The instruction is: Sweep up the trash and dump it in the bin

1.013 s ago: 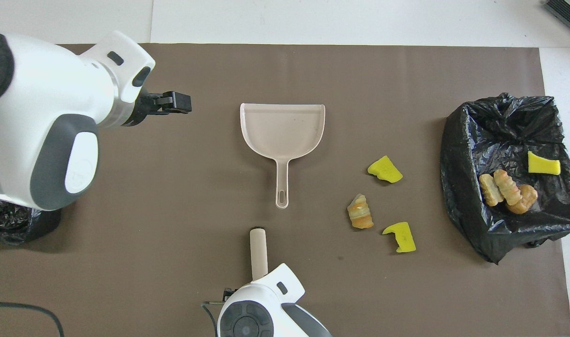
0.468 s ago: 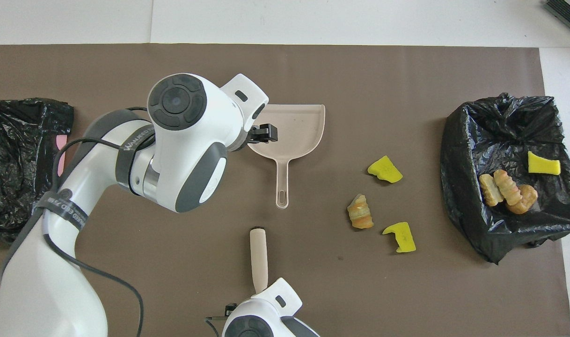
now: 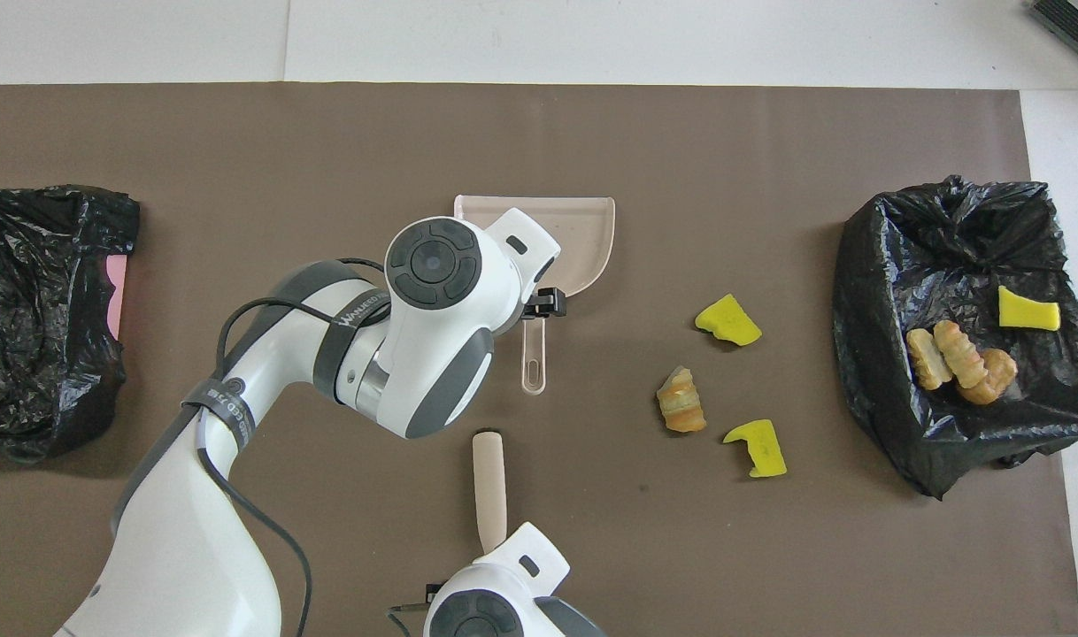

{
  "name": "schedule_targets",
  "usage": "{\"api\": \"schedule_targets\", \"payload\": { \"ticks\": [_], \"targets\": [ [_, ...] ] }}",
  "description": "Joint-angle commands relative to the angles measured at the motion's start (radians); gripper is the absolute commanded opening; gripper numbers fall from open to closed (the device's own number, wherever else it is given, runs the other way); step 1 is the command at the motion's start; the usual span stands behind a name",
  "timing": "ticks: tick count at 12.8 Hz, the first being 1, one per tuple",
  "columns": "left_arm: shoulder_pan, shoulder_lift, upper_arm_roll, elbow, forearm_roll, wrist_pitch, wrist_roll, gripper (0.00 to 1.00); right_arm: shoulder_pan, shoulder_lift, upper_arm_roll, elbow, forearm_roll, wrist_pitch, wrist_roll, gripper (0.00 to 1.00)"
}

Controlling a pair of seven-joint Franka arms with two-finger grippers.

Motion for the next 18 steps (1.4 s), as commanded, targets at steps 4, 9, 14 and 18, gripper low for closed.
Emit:
{"api": "schedule_targets", "payload": {
  "ticks": [4, 9, 14, 18],
  "targets": [
    [-0.054, 0.006, 0.009, -0.059, -0.013, 0.037, -0.014, 1.0, -0.009, -0.014, -0.001, 0.004, 0.038, -0.057, -0.043, 0.0],
    [-0.051, -0.003, 0.012, -0.051, -0.036, -0.061, -0.028, 0.0, -0.047, -0.084, -0.007, 0.048, 0.036, -0.284, -0.004, 0.0],
    [-0.025, -0.051, 0.03, -0.039, -0.018, -0.116, 0.041, 0.0, -0.216, -0.203, -0.009, 0.05, 0.035, -0.517, 0.031, 0.0],
    [0.007, -0.095, 0.047, -0.098, -0.021, -0.145, 0.154, 0.0, -0.322, -0.203, -0.009, 0.039, -0.005, -0.573, 0.261, 0.0]
  ]
}}
